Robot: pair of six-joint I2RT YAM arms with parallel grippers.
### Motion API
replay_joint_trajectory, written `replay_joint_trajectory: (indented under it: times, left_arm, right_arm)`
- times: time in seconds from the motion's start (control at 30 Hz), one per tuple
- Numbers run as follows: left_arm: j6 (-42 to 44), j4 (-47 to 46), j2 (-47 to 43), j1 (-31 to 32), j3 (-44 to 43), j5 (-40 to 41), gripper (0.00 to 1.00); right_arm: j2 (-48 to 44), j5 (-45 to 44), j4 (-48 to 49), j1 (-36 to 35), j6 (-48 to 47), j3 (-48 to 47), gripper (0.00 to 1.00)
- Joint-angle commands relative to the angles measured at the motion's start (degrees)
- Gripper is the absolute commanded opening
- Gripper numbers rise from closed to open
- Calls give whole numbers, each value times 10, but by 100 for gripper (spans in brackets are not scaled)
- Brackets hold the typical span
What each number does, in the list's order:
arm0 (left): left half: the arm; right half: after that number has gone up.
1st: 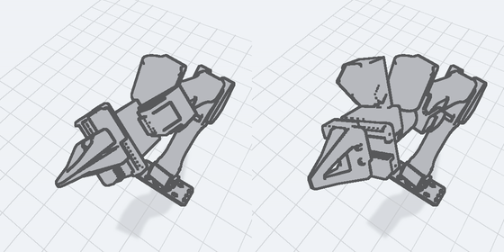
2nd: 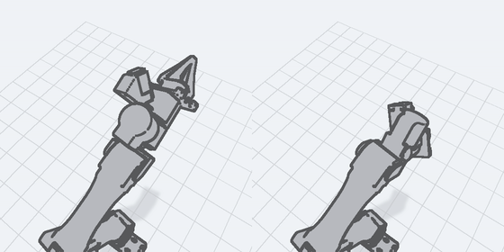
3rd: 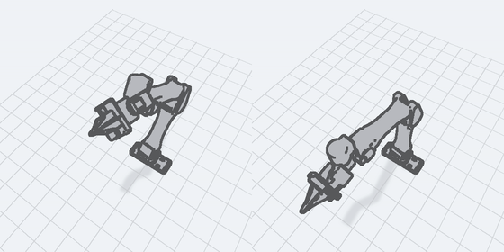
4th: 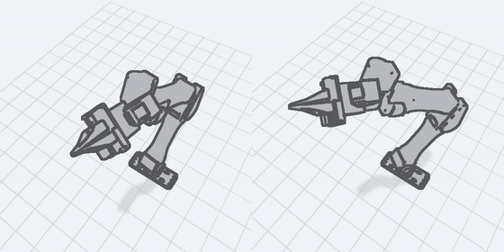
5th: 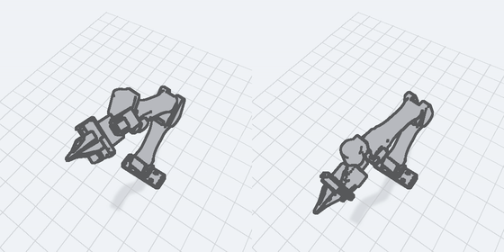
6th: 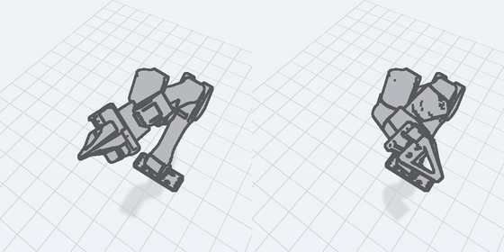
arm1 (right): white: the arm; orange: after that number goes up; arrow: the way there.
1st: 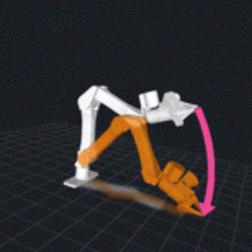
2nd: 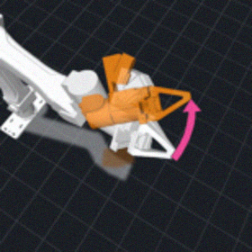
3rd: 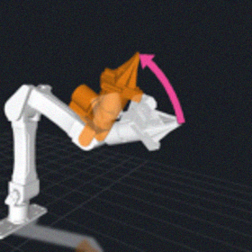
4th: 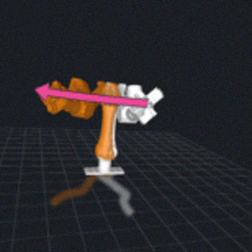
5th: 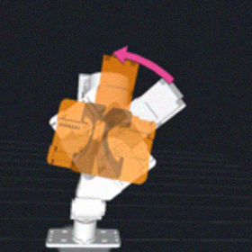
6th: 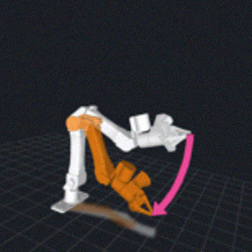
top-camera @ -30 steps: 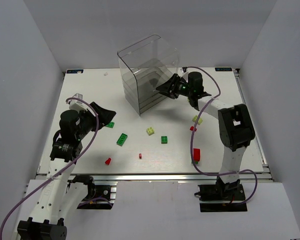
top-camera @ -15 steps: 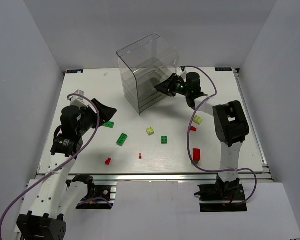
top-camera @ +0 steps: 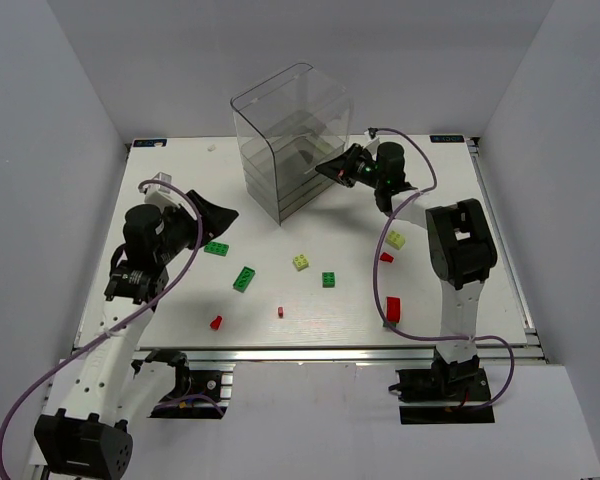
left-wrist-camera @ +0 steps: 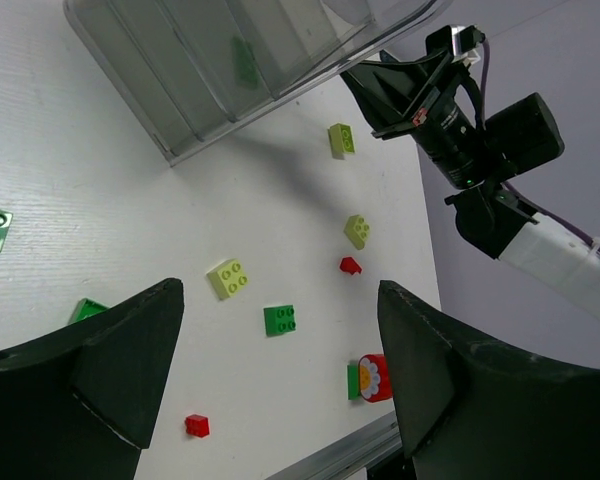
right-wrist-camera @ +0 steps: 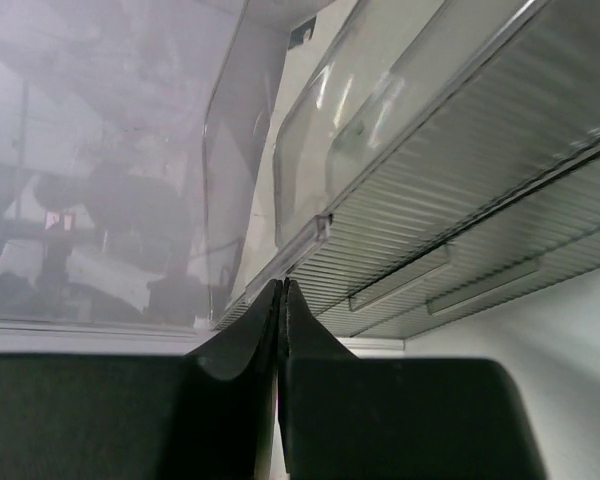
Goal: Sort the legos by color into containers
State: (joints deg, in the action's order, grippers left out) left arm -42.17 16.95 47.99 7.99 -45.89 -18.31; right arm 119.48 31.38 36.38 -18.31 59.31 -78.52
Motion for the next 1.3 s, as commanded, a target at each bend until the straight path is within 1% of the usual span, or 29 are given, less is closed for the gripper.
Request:
replay_joint_trajectory:
  times: [0.0, 0.2, 0.23, 0.27, 0.33, 0.43, 0.57, 0.8, 0.93, 1.1, 1.17, 1.27]
  left_arm:
    - [-9, -36, 8, 2, -13, -23, 88]
    - [-10, -63, 47, 2, -21, -48, 88]
    - [-9, -67, 49, 2, -20, -52, 88]
    - [-11, -71, 50, 2, -21, -53, 88]
    - [-10, -68, 54, 2, -27, -55, 88]
    - [-4, -52, 54, 2, -37, -53, 88]
    - [-5, -42, 44, 2, -33, -48, 88]
    - [-21, -50, 38, 7, -24, -48, 89]
    - [-17, -36, 47, 7, -37, -49, 89]
    - [-20, -43, 55, 7, -42, -59, 89]
    - [-22, -43, 59, 7, -45, -60, 90]
    - [-22, -39, 59, 7, -49, -60, 90]
  right_arm:
    - [-14, -8, 51, 9, -15, 14, 0]
    - [-40, -4, 55, 15, -10, 28, 0]
    - [-30, -4, 42, 16, -6, 17, 11]
    - [-24, -3, 41, 15, -3, 12, 18]
    - [-5, 1, 38, 13, 3, -10, 28]
    - [14, -3, 38, 13, 7, -32, 33]
    - [32, -2, 27, 12, 9, -68, 38]
    - [64, 0, -2, 14, 11, -104, 36]
    - [73, -3, 12, 14, 18, -110, 34]
    - [87, 0, 26, 10, 31, -127, 31]
    - [93, 2, 28, 9, 37, -133, 28]
    - [92, 2, 37, 8, 46, -135, 22]
